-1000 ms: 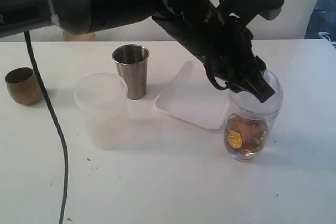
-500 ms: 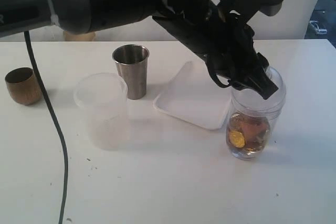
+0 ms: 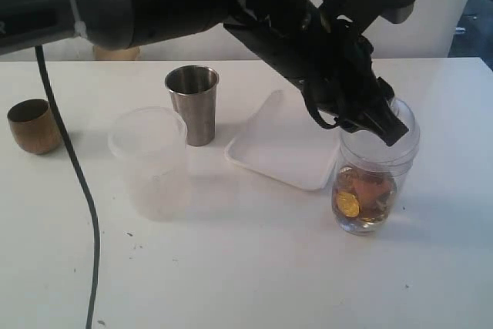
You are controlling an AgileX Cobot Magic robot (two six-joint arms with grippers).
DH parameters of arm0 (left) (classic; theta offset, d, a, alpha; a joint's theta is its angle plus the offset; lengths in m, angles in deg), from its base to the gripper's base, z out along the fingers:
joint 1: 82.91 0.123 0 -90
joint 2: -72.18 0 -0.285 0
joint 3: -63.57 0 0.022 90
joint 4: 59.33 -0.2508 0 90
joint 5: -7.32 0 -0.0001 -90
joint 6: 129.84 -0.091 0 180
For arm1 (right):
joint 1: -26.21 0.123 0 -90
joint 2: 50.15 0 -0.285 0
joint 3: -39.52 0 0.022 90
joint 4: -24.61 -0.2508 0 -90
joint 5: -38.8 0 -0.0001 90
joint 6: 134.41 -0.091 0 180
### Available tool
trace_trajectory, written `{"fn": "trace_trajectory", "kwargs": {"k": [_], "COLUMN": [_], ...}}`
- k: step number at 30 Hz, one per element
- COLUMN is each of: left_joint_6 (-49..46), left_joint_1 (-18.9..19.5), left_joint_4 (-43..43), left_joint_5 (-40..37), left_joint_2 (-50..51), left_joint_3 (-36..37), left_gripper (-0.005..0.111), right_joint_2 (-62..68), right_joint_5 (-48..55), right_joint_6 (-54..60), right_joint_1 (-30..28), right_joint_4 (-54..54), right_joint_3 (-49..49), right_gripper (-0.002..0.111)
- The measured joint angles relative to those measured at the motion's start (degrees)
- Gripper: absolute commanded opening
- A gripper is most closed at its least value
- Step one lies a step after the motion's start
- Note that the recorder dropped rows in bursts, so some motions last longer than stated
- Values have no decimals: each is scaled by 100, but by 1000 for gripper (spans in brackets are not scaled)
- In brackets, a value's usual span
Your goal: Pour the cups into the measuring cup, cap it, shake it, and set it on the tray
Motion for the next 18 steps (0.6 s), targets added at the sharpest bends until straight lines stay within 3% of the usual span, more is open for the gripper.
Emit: {"fn": "trace_trajectory", "kwargs": {"k": [12,18], "left_joint_6": [21,432], "left_joint_1": [0,0], "left_joint_4": [-161,-659], "left_joint_5": [-645,-1541], "left_joint_2": [-346,-609], "left_joint_3": [-4,-4], "left_gripper": [0,0], "right_joint_2": [0,0], "right_joint_5": [0,0], "right_joint_6": [0,0], "right_joint_1": [0,0], "right_joint_4": [0,0], "right_joint_3": [0,0], "right_gripper": [0,0]}}
